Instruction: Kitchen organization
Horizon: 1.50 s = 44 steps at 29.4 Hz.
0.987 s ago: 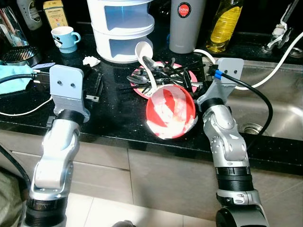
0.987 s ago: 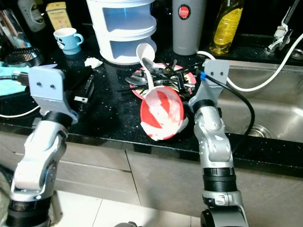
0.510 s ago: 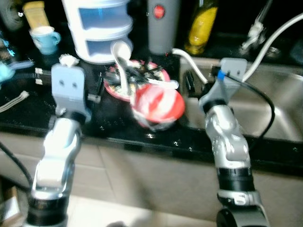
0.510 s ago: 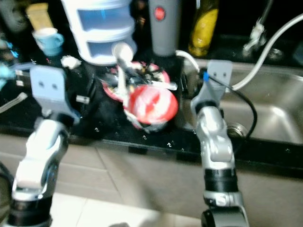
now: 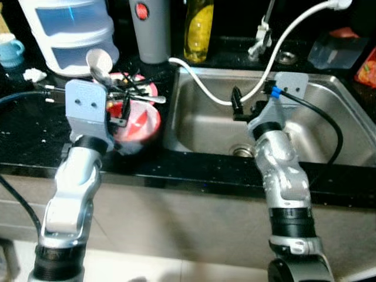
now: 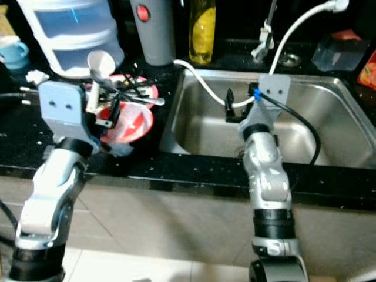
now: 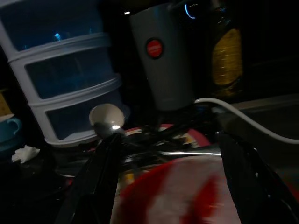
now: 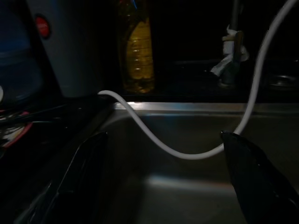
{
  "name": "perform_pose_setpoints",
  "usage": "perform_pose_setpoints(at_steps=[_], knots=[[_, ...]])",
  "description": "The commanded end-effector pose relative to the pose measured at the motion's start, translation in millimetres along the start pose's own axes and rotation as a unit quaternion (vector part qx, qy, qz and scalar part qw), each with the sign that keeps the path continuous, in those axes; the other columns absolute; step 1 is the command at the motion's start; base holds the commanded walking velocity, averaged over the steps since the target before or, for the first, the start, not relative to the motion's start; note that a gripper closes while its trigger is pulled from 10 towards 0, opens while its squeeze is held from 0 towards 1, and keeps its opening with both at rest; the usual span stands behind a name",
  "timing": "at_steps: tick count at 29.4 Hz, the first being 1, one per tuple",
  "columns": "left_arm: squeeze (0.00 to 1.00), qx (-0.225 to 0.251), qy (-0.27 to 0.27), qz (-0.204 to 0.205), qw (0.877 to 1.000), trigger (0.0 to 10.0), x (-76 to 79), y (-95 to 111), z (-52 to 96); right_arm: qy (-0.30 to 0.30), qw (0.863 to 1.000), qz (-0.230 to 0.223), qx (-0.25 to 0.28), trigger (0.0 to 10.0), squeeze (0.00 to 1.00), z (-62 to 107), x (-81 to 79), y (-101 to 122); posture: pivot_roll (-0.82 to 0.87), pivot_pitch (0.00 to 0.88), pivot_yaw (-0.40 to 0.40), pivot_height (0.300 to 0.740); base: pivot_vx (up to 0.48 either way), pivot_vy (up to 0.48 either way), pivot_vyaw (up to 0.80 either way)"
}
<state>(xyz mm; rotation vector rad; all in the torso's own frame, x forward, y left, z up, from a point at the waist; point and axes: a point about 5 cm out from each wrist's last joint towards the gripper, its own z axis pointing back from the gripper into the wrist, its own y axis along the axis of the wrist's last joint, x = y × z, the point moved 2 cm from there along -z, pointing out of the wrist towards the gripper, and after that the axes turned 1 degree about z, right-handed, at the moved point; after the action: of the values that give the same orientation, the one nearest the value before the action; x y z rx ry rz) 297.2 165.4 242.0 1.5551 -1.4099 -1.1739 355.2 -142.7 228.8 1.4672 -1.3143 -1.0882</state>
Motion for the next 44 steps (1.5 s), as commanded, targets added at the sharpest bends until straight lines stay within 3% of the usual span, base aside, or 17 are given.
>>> perform_pose_setpoints(at_steps=[1, 6, 10, 15, 17, 22, 25, 28, 29, 33, 37, 38, 39, 44], knots=[[0.0, 0.004, 0.002, 0.001, 1.0, 10.0, 0.5, 1, -0.1, -0.007, 1.0, -0.001, -0.006, 10.0, 0.0, 0.5, 4.7, -2, 0.09, 0.0, 0.021, 0.74, 0.0, 0.0, 0.0], [0.0, -0.006, -0.018, -0.005, 1.0, 10.0, -1.8, 7, 1.5, -0.006, 1.0, 0.0, -0.006, 10.0, 0.0, 0.5, 4.8, -2, 0.09, 0.0, 0.021, 0.74, 0.0, 0.0, 0.0], [0.0, -0.047, -0.065, -0.05, 0.996, 10.0, -13.7, 27, 10.2, -0.003, 1.0, 0.011, -0.002, 10.0, 0.0, -0.3, 9.2, 0, 0.1, 0.0, 0.028, 0.74, 0.0, 0.0, 0.0], [0.0, -0.073, -0.058, -0.074, 0.993, 10.0, -29.4, 33, 15.7, 0.0, 1.0, 0.017, -0.003, 10.0, 0.0, -2.1, 12.1, 0, 0.11, 0.0, 0.028, 0.74, 0.0, 0.0, 0.0], [0.0, -0.119, -0.031, -0.069, 0.99, 10.0, -39.7, 27, 22.9, 0.015, 1.0, 0.02, -0.004, 10.0, 0.0, -4.6, 9.4, 0, 0.13, 0.0, 0.024, 0.74, 0.0, 0.0, 0.0], [0.0, -0.138, -0.047, -0.049, 0.988, 10.0, -30.7, 23, 27.6, 0.029, 0.999, 0.019, -0.007, 10.0, 0.0, -6.5, 3.3, -2, 0.16, 0.0, 0.01, 0.74, 0.0, 0.0, 0.0], [0.0, -0.145, -0.104, 0.036, 0.983, 10.0, -3.2, 24, 25.9, 0.046, 0.999, 0.016, -0.011, 10.0, 0.0, -8.8, -5.2, -5, 0.18, 0.0, 0.0, 0.74, 0.0, 0.0, 0.0], [0.0, -0.153, -0.159, 0.037, 0.975, 10.0, 12.3, 25, 29.8, 0.054, 0.998, 0.015, -0.01, 10.0, 0.0, -10.3, -9.4, -4, 0.18, 0.0, 0.001, 0.74, 0.0, 0.0, 0.0], [0.0, -0.158, -0.189, 0.013, 0.969, 10.0, 15.2, 27, 34.2, 0.056, 0.998, 0.016, -0.008, 10.0, 0.0, -10.9, -10.7, -4, 0.18, 0.0, 0.004, 0.74, 0.0, 0.0, 0.0], [0.0, -0.159, -0.235, -0.026, 0.959, 10.0, 15.0, 33, 40.9, 0.061, 0.998, 0.017, -0.005, 10.0, 0.0, -11.9, -12.3, -3, 0.18, 0.0, 0.005, 0.74, 0.0, 0.0, 0.0], [0.0, -0.159, -0.255, -0.039, 0.953, 10.0, 12.2, 38, 42.9, 0.066, 0.998, 0.019, -0.003, 10.0, 0.0, -12.4, -13.7, -1, 0.18, 0.0, 0.009, 0.74, 0.0, 0.0, 0.0], [0.0, -0.174, -0.278, -0.05, 0.943, 10.0, 8.2, 38, 46.7, 0.075, 0.997, 0.023, 0.001, 10.0, 0.0, -12.9, -16.5, 0, 0.18, 0.0, 0.011, 0.74, 0.0, 0.0, 0.0], [0.0, -0.194, -0.297, -0.048, 0.934, 10.0, 4.2, 34, 50.4, 0.083, 0.996, 0.026, 0.005, 10.0, 0.0, -13.5, -19.0, 1, 0.18, 0.0, 0.012, 0.74, 0.0, 0.0, 0.0], [0.0, -0.235, -0.318, -0.027, 0.918, 10.0, -2.3, 27, 53.6, 0.09, 0.995, 0.028, 0.009, 10.0, 0.0, -15.0, -21.8, 2, 0.18, 0.0, 0.008, 0.74, 0.0, 0.0, 0.0]])
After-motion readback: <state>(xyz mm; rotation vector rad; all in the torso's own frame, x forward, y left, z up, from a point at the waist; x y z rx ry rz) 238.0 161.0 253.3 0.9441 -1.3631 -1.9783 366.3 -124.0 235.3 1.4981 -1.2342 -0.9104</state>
